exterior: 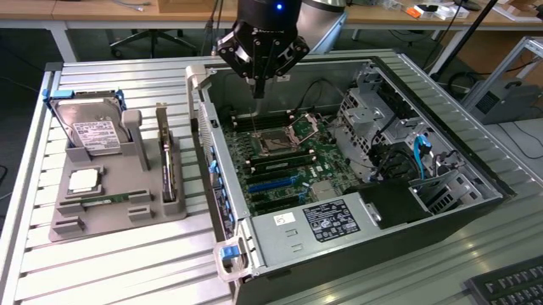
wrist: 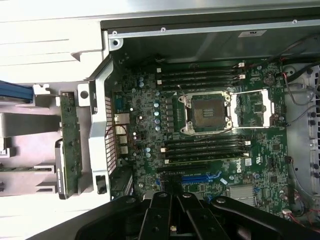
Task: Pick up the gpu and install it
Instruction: 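Reach for the gpu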
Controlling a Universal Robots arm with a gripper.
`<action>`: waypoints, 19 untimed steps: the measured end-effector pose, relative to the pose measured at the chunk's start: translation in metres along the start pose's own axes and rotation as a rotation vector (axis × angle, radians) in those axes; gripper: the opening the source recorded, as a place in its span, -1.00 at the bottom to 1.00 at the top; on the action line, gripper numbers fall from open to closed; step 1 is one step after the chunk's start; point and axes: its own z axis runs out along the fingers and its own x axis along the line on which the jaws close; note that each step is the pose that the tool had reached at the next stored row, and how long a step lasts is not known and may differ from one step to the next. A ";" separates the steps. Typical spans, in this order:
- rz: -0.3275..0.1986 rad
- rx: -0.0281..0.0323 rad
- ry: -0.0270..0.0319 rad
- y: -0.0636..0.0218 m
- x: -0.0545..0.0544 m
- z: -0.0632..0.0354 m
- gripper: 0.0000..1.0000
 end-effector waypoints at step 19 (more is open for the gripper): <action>0.000 0.0000 -0.0001 -0.0007 0.010 -0.0002 -0.79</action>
